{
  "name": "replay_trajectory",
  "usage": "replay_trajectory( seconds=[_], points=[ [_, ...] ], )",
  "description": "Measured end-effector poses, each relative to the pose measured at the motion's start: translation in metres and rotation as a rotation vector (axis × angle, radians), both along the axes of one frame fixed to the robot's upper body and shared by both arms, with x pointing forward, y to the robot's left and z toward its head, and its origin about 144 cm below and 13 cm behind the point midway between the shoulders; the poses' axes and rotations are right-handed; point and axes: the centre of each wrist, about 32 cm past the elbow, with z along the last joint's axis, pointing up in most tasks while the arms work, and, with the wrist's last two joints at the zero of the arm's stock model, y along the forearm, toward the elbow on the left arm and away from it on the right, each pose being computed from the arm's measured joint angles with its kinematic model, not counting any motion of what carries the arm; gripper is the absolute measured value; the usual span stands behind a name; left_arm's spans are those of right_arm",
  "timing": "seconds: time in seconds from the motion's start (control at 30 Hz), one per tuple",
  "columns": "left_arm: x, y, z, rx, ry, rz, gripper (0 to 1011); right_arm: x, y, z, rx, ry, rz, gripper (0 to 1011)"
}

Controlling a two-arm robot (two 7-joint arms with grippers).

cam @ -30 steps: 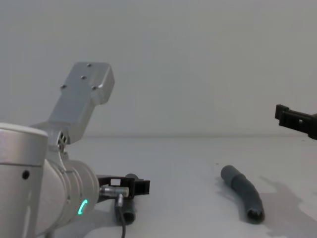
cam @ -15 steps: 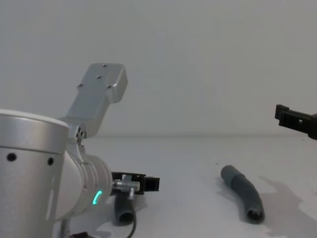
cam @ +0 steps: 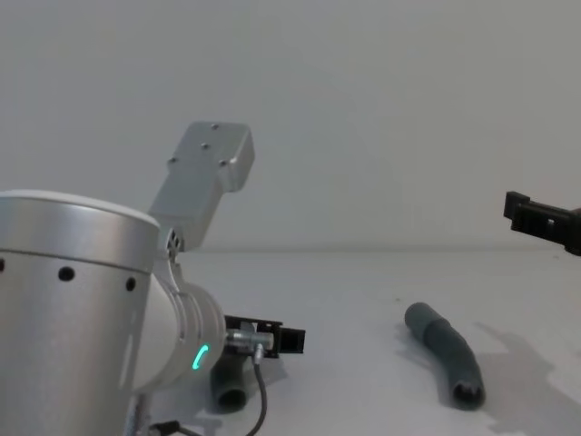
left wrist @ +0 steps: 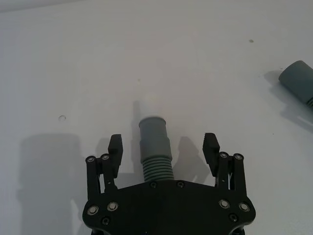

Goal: Use both hands to pick up one end of the pipe from the table, align the ends, and insert them.

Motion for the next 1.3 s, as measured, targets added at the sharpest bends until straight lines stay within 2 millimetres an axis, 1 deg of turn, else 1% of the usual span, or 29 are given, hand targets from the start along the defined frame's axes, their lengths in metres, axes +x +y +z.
replay_trajectory(
  seconds=[0.07, 0.1, 0.13, 0.17, 0.23, 0.27, 0.33, 0.4, 0.43, 0.47, 0.53, 0.6, 0.63, 0.67, 0.7, 0.77, 1.3],
  points=[
    [0.0002, -0.0006, 0.0000, 0.001, 0.002, 0.000, 968, 0.0000, 0.0000, 0.0000, 0.000, 0.000, 0.000, 1004],
    [0.0002, -0.0012, -0.0001, 0.002, 0.006, 0.000, 929, 0.0000, 0.0000, 0.0000, 0.000, 0.000, 0.000, 1004],
    [0.0002, -0.0012, -0.0001, 0.002, 0.006, 0.000, 929, 0.0000, 0.0000, 0.0000, 0.000, 0.000, 0.000, 1004],
    [0.0003, -0.0017, 0.0000, 0.003, 0.008, 0.001, 882, 0.0000, 0.0000, 0.0000, 0.000, 0.000, 0.000, 1004],
    [0.0002, -0.0022, 0.0001, 0.004, 0.010, 0.003, 858, 0.0000, 0.0000, 0.0000, 0.000, 0.000, 0.000, 1004],
    [0.0002, -0.0025, 0.0001, 0.005, 0.013, 0.005, 813, 0.0000, 0.0000, 0.0000, 0.000, 0.000, 0.000, 1004],
    [0.0000, -0.0029, 0.0001, 0.005, 0.015, 0.006, 781, 0.0000, 0.0000, 0.0000, 0.000, 0.000, 0.000, 1004],
    [-0.0002, -0.0035, 0.0001, 0.006, 0.018, 0.008, 681, 0.0000, 0.0000, 0.0000, 0.000, 0.000, 0.000, 1004],
    [-0.0002, -0.0037, 0.0002, 0.007, 0.018, 0.009, 662, 0.0000, 0.0000, 0.0000, 0.000, 0.000, 0.000, 1004],
    [-0.0002, -0.0040, 0.0002, 0.007, 0.020, 0.010, 622, 0.0000, 0.0000, 0.0000, 0.000, 0.000, 0.000, 1004],
    [-0.0002, -0.0043, 0.0002, 0.007, 0.020, 0.011, 586, 0.0000, 0.0000, 0.0000, 0.000, 0.000, 0.000, 1004],
    [-0.0001, -0.0046, 0.0002, 0.007, 0.021, 0.013, 498, 0.0000, 0.0000, 0.0000, 0.000, 0.000, 0.000, 1004],
    [-0.0001, -0.0048, 0.0001, 0.007, 0.021, 0.014, 482, 0.0000, 0.0000, 0.0000, 0.000, 0.000, 0.000, 1004],
    [-0.0001, -0.0050, 0.0000, 0.006, 0.021, 0.014, 416, 0.0000, 0.0000, 0.0000, 0.000, 0.000, 0.000, 1004],
    [-0.0001, -0.0054, -0.0001, 0.005, 0.022, 0.016, 416, 0.0000, 0.0000, 0.0000, 0.000, 0.000, 0.000, 1004],
    [-0.0001, -0.0057, -0.0004, 0.004, 0.023, 0.017, 344, 0.0000, 0.0000, 0.0000, 0.000, 0.000, 0.000, 1004],
    [-0.0027, -0.0087, -0.0036, -0.005, 0.015, 0.033, 334, 0.0000, 0.0000, 0.0000, 0.000, 0.000, 0.000, 1004]
  ],
)
